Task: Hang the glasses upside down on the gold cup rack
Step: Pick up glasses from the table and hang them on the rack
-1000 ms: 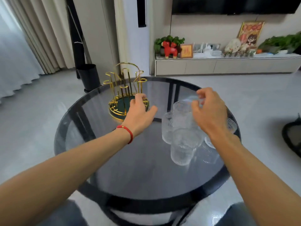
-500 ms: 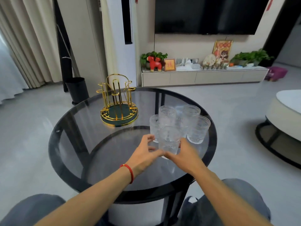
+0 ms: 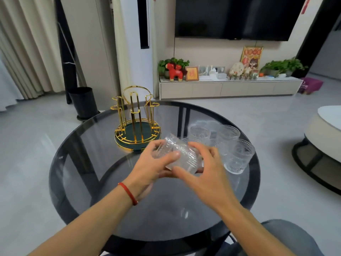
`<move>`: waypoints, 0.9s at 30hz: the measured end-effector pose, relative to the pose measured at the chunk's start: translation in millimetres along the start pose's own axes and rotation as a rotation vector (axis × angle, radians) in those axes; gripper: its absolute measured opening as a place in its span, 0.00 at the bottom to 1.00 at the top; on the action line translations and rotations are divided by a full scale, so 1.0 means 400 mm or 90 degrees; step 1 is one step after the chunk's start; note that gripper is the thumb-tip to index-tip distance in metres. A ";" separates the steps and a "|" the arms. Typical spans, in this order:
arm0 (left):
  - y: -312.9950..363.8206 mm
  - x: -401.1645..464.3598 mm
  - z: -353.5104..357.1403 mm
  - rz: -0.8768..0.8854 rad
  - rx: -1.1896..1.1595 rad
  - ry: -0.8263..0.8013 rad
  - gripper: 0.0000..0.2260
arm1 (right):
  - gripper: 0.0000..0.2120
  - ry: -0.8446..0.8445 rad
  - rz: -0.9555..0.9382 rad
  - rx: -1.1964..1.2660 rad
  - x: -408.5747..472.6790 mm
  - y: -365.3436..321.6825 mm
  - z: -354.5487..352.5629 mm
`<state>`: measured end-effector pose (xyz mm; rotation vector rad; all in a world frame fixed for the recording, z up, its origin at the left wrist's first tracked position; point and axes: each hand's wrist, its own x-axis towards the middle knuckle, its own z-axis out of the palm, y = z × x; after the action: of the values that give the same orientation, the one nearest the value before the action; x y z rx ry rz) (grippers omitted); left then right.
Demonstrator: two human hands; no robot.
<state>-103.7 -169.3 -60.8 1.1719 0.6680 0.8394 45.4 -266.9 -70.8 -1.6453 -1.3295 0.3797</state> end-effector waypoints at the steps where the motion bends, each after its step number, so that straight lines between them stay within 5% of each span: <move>1: 0.011 0.013 -0.017 -0.006 -0.044 0.001 0.31 | 0.37 0.004 0.023 0.032 0.023 -0.018 0.016; 5: 0.023 0.067 -0.088 -0.046 -0.182 0.018 0.32 | 0.31 -0.080 0.165 0.203 0.138 -0.071 0.075; 8: 0.013 0.111 -0.125 -0.075 -0.190 0.024 0.25 | 0.22 -0.062 0.117 0.155 0.223 -0.088 0.098; 11: -0.023 0.141 -0.172 -0.033 0.050 0.187 0.16 | 0.22 0.017 0.084 0.061 0.306 -0.100 0.076; 13: -0.064 0.154 -0.219 0.083 0.374 0.303 0.08 | 0.24 0.084 0.084 0.034 0.364 -0.105 0.037; 15: -0.102 0.176 -0.256 0.139 0.657 0.288 0.17 | 0.28 0.145 0.078 0.036 0.427 -0.114 0.007; 17: -0.129 0.200 -0.275 0.151 0.799 0.237 0.32 | 0.30 0.191 0.048 0.026 0.502 -0.135 0.001; 19: -0.151 0.220 -0.292 0.160 0.934 0.201 0.37 | 0.30 0.205 0.011 0.033 0.593 -0.164 0.020; 27: -0.205 0.229 -0.311 0.096 1.015 0.178 0.32 | 0.37 -0.036 -0.065 -0.055 0.901 -0.267 0.180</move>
<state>-138.9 -41.5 -175.3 2.5497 1.6098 0.4841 60.3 79.7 90.9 -1.6398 -1.4836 0.3136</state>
